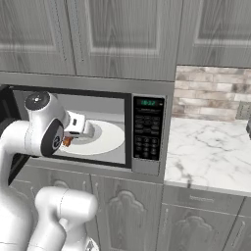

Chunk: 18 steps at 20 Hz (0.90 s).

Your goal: Pick the kebab skewer from the microwave and place it on plate located on the counter.

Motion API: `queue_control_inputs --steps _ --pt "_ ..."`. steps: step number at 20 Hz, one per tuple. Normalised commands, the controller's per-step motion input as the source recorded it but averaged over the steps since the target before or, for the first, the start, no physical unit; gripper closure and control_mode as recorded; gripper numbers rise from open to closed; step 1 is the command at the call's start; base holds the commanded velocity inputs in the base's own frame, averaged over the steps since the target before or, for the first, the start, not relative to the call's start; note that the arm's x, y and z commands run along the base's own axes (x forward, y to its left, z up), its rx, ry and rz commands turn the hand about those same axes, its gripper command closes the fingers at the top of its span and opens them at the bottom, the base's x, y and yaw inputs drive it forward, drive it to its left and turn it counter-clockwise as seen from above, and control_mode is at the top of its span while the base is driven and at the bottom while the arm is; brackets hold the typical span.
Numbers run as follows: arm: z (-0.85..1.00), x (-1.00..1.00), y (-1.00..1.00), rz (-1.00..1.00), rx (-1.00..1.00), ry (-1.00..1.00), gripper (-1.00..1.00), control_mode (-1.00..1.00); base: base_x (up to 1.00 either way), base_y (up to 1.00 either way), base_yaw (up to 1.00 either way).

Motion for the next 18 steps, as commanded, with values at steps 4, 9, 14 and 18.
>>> queue_control_inputs --steps 4,9,14,18 --pt "0.30 -0.41 -0.10 0.00 0.00 0.14 1.00 -1.00 0.00 0.00 0.00" --pt "0.02 -0.29 -0.10 0.00 0.00 0.05 1.00 -1.00 0.00 0.00 0.00" --pt "0.00 -0.26 -0.07 0.00 0.00 0.00 1.00 -1.00 0.00 0.00 0.00" --pt "0.00 -0.21 -0.16 0.00 0.00 0.00 1.00 -1.00 0.00 0.00 0.00"
